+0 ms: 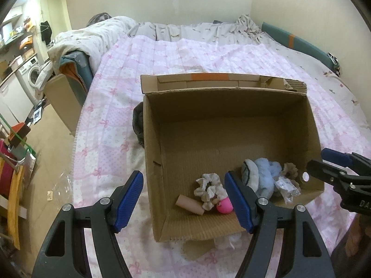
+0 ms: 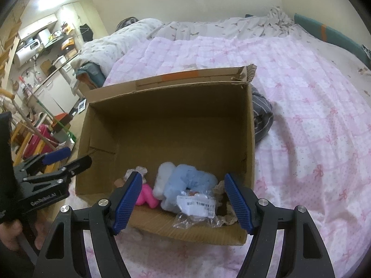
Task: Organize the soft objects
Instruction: 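Withdraw both open grippers from the box toward the white cloth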
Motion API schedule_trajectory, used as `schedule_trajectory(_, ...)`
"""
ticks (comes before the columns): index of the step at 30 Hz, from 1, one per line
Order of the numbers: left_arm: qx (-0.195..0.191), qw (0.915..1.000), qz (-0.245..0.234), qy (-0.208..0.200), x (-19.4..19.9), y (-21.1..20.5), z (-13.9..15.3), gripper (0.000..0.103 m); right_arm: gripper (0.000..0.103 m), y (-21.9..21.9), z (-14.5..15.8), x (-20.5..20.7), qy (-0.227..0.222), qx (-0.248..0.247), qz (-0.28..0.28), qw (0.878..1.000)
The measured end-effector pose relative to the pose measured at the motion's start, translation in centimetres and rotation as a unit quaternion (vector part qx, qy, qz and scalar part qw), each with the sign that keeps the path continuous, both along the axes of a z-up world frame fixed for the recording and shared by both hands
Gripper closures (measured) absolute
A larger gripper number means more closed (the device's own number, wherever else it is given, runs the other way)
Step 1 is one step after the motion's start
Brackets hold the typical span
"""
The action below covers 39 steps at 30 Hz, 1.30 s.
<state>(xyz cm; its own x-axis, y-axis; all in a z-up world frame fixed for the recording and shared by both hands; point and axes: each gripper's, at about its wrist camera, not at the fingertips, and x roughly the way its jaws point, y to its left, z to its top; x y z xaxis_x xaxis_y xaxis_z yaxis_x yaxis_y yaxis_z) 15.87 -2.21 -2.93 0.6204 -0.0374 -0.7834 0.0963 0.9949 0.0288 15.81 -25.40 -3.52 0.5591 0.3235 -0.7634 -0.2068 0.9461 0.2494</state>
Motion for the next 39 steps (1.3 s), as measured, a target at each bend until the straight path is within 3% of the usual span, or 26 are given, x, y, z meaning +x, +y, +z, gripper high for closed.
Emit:
schedule_trajectory(14, -0.004, 0.9999, 0.011, 0.005, -3.6, 1.0, 0.4, 0.033, 0.025, -0.6, 0.5, -2.9, 0.004, 0.014, -0.016, 1.000)
schedule_trajectory(20, -0.026, 0.9989, 0.037, 0.014, -5.0, 2.2, 0.4, 0.033, 0.026, 0.1, 0.2, -4.2, 0.015, 0.013, -0.009, 1.000)
schedule_trajectory(28, -0.049, 0.9947, 0.077, 0.048, -6.0, 4.0, -0.6, 0.033, 0.026, 0.8, -1.3, -5.7, 0.050, 0.027, -0.005, 0.998)
schedule_trajectory(39, -0.075, 0.9821, 0.132, 0.111, -5.5, 6.3, -3.4, 0.033, 0.026, 1.5, -2.9, -5.8, 0.090, 0.040, -0.003, 0.995)
